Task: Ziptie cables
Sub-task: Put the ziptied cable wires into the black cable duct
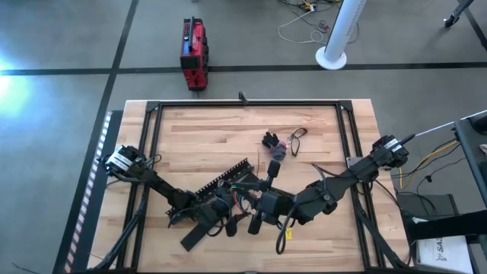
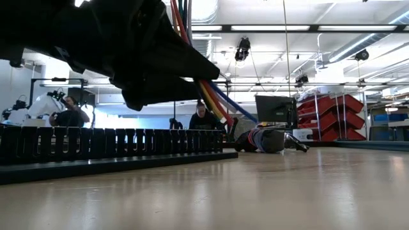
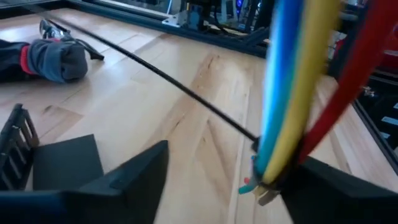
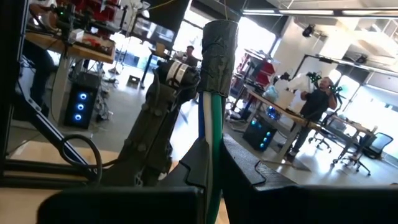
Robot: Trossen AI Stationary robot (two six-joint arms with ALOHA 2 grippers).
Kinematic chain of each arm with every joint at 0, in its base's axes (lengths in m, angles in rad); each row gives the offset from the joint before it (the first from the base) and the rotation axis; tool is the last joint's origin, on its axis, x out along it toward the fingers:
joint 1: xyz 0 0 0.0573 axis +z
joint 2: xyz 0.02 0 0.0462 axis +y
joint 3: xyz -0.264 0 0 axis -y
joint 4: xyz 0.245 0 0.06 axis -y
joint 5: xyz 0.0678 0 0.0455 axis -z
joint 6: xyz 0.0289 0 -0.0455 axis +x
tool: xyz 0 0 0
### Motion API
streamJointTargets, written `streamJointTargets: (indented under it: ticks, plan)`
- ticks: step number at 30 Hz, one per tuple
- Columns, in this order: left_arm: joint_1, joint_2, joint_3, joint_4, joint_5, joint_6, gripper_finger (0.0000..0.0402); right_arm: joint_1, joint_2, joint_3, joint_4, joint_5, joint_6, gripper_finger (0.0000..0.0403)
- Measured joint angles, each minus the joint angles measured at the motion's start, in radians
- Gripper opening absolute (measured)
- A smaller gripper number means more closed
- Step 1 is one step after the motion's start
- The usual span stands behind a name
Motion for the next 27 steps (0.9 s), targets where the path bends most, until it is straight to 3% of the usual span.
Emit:
streamJointTargets:
  ticks: [7,11,17,22,27]
  plan:
    - [0.0,-0.002,0.008,-0.031,0.002,0.006,0.0097,0.0,0.0,0.0,-0.005,0.002,0.01,0.0009]
    - [-0.007,-0.053,0.008,-0.153,0.004,-0.004,0.0018,0.0,0.0,0.0,-0.005,0.024,0.012,0.0009]
    - [-0.045,-0.272,0.008,-0.574,0.068,-0.099,0.0038,-0.001,-0.002,0.0,-0.023,0.112,0.025,0.0009]
    - [-0.106,-0.517,0.008,-0.973,0.257,-0.23,0.0023,-0.011,-0.003,0.0,-0.11,0.117,0.135,0.0009]
    - [-0.178,-0.735,0.022,-1.275,0.437,-0.387,0.0012,-0.036,-0.002,0.0,-0.32,0.098,0.38,0.0009]
